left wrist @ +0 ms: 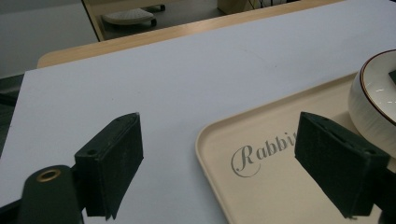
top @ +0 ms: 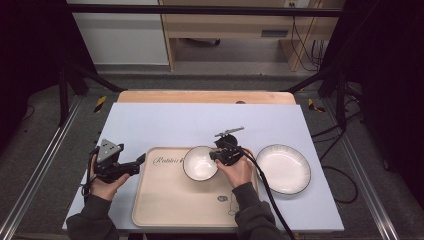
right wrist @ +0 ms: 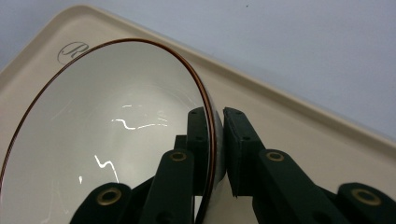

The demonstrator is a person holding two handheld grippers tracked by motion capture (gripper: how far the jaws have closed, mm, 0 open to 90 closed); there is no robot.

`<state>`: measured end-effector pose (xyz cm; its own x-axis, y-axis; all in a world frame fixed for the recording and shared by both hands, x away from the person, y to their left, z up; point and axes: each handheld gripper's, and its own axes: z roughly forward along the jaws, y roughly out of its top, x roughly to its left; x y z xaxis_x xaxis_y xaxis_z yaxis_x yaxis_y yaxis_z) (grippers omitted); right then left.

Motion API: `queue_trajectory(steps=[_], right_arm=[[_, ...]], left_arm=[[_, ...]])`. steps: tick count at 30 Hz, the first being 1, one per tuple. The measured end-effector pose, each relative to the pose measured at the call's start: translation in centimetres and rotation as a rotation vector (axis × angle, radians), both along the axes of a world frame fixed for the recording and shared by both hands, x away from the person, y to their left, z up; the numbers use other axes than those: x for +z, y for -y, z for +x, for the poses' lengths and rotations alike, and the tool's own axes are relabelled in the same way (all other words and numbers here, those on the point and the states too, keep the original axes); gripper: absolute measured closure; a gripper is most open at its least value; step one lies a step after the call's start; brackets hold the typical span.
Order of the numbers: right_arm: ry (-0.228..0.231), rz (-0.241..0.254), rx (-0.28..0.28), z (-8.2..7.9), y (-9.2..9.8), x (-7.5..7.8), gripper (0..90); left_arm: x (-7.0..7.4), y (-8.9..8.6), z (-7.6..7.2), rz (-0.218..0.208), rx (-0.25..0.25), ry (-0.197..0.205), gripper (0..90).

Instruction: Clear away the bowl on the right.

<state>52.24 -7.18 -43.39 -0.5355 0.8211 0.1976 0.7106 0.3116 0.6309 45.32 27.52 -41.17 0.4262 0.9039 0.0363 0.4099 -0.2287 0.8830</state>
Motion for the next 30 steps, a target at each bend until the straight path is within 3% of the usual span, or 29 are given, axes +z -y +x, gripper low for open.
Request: queue_trajectory(steps=[15,30], right_arm=[[-0.032,0.042,-0.003,0.3,0.6,-0.7,81.4],[-0.041,0.045,-0.009,0.4,1.0,-1.3,81.7]], left_arm=[[-0.1,0.1,0.0,0.008,-0.005,-0.005,15.0],[-0.1,0.2,0.0,0.008,-0.005,-0.009,15.0]])
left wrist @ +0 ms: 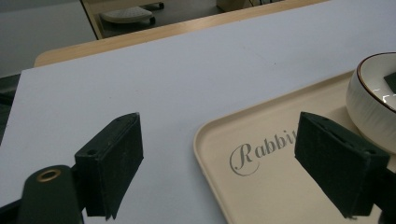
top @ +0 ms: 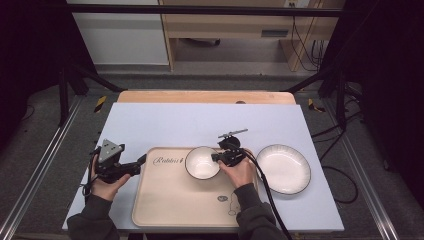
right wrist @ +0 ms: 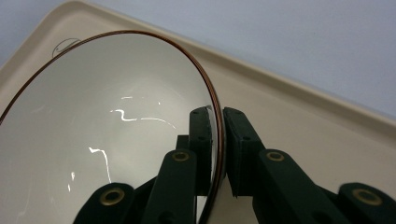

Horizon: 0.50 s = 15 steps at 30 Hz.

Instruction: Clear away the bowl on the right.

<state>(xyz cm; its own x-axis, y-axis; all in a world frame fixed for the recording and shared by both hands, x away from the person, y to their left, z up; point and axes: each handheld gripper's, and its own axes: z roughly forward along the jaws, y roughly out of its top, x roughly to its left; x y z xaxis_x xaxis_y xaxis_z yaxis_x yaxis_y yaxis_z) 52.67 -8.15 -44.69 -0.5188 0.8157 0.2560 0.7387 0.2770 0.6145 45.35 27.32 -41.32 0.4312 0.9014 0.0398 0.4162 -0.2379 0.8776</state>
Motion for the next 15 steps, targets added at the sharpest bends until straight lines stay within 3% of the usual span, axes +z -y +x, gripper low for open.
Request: queue_trajectory(steps=[8,15], right_arm=[[0.021,-0.003,0.015,-0.1,0.1,0.04,79.8],[0.064,-0.003,-0.005,-0.33,0.62,0.8,69.4]], left_arm=[[0.03,-0.05,0.0,-0.003,0.002,0.004,15.0],[0.04,-0.01,-0.01,-0.003,0.002,0.005,15.0]])
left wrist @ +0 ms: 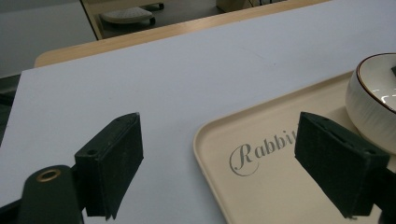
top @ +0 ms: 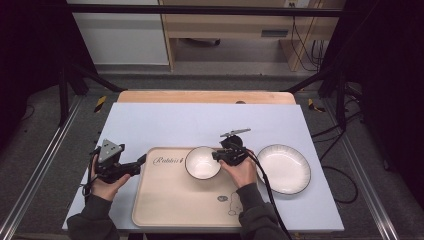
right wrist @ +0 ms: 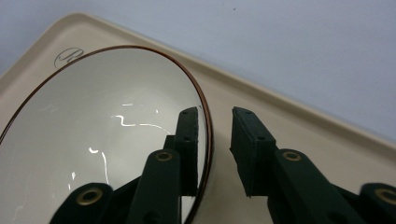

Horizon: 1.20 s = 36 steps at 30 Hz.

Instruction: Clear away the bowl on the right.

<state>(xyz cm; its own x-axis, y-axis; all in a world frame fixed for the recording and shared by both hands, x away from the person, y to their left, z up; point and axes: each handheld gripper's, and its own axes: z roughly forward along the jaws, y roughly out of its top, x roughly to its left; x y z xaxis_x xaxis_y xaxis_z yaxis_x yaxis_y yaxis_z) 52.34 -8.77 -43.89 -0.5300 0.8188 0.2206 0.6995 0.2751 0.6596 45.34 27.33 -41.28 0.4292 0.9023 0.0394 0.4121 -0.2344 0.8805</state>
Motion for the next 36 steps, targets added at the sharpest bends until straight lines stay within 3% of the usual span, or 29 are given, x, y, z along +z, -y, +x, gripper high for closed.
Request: queue_trajectory(steps=[8,20,30,36], right_arm=[[0.09,0.034,-0.005,-0.4,0.5,1.0,51.9],[0.218,0.038,-0.017,-1.4,1.7,2.8,26.2],[0.304,0.097,-0.019,-3.5,3.5,4.2,19.2],[0.351,0.093,-0.023,-4.5,4.9,4.1,17.3]], left_arm=[[0.0,0.0,0.0,0.0,0.0,0.0,15.0],[0.1,-0.1,0.0,0.004,-0.003,-0.001,15.0],[-0.1,0.1,0.0,0.01,-0.011,-0.005,14.7],[-0.2,0.1,0.0,0.005,-0.017,-0.01,14.1]])
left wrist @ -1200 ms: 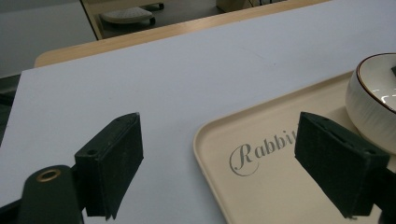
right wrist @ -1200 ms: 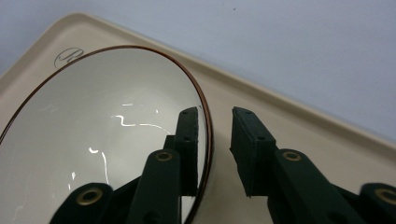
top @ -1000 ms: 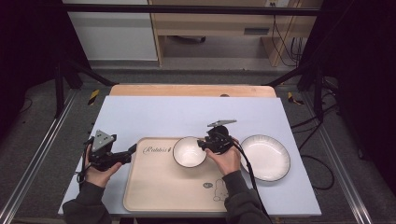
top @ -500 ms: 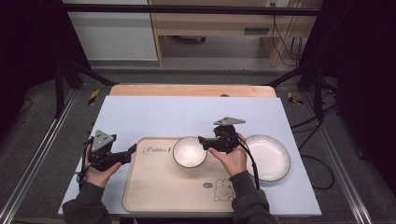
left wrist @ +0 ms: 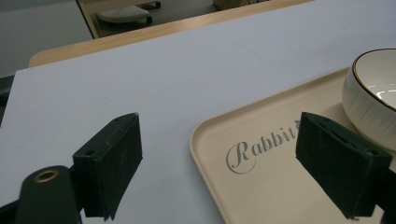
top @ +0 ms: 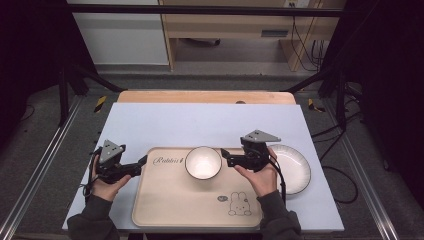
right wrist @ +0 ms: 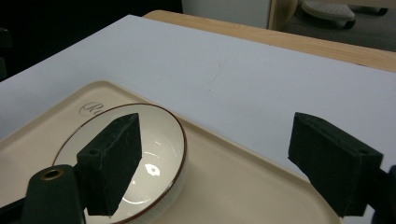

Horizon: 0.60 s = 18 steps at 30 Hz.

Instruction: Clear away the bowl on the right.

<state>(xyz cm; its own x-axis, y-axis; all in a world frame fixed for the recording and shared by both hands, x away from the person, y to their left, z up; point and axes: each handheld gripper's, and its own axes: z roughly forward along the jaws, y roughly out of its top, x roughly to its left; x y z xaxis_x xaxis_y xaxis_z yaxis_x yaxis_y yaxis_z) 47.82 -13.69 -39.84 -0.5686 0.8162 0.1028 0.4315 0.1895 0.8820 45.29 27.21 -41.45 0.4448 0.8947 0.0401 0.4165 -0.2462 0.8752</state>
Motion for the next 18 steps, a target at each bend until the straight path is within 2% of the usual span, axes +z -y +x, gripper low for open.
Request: queue_trajectory(steps=[9,14,18], right_arm=[[0.035,-0.003,-0.045,-1.3,2.6,-0.9,16.3],[0.033,0.005,-0.082,-1.9,4.2,-1.9,16.3],[0.045,0.019,-0.101,-2.1,5.1,-2.3,15.9]], left_arm=[[-0.5,0.0,0.1,0.008,-0.008,-0.015,13.1],[-1.0,-0.1,0.1,0.017,-0.015,-0.022,12.6],[-1.4,-0.1,0.0,0.024,-0.021,-0.013,12.6]])
